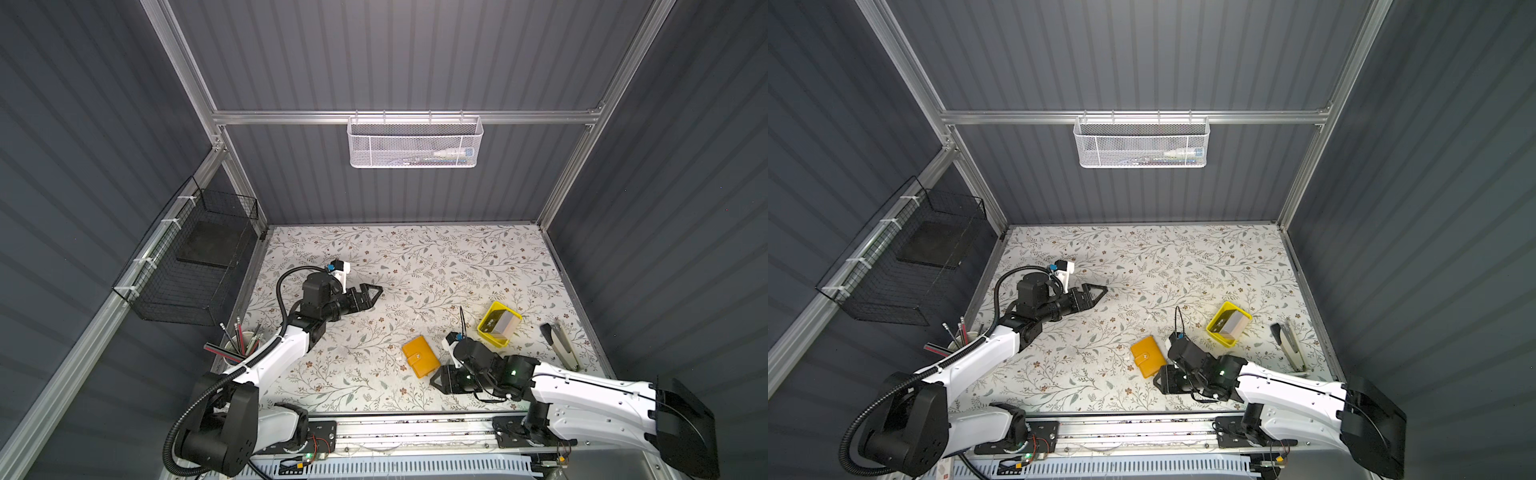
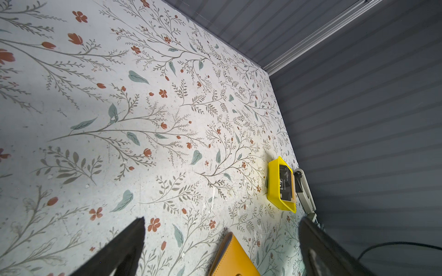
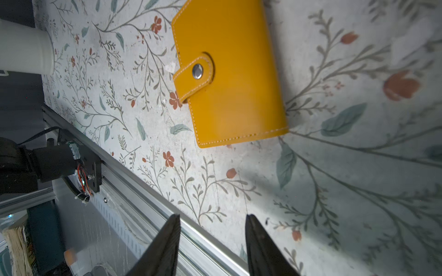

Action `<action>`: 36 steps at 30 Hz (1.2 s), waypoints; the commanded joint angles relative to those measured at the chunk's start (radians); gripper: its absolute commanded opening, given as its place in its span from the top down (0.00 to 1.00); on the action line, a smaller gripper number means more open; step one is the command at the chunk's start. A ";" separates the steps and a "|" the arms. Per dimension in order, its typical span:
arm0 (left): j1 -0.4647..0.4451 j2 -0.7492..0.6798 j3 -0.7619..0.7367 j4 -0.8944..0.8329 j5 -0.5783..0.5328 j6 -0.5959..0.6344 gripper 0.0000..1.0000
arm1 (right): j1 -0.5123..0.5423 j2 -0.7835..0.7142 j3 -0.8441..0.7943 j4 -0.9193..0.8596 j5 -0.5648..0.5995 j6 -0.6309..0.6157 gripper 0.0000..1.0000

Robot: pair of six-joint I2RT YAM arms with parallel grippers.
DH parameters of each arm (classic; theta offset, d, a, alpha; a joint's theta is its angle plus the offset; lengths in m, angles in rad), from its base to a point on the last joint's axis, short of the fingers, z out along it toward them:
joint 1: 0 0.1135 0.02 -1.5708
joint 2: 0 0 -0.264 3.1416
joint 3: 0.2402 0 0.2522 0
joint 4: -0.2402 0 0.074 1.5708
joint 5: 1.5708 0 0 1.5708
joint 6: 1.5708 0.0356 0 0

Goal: Put the credit cards into the card holder

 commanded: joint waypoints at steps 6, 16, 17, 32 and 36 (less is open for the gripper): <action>-0.004 0.001 -0.009 -0.010 0.015 -0.004 0.00 | 0.002 0.127 0.038 0.063 0.079 0.091 0.60; -0.004 0.004 0.003 -0.031 0.006 -0.003 0.00 | -0.070 0.216 0.049 0.090 0.129 0.132 0.70; -0.004 0.004 0.004 -0.032 0.006 -0.003 0.00 | -0.087 0.221 0.049 0.098 0.129 0.131 0.72; -0.006 0.016 -0.009 -0.002 0.025 -0.019 0.00 | -0.283 0.445 0.209 0.182 0.085 -0.056 0.76; -0.007 0.017 -0.021 -0.001 0.031 -0.017 0.00 | -0.289 0.484 0.275 0.160 0.152 -0.106 0.76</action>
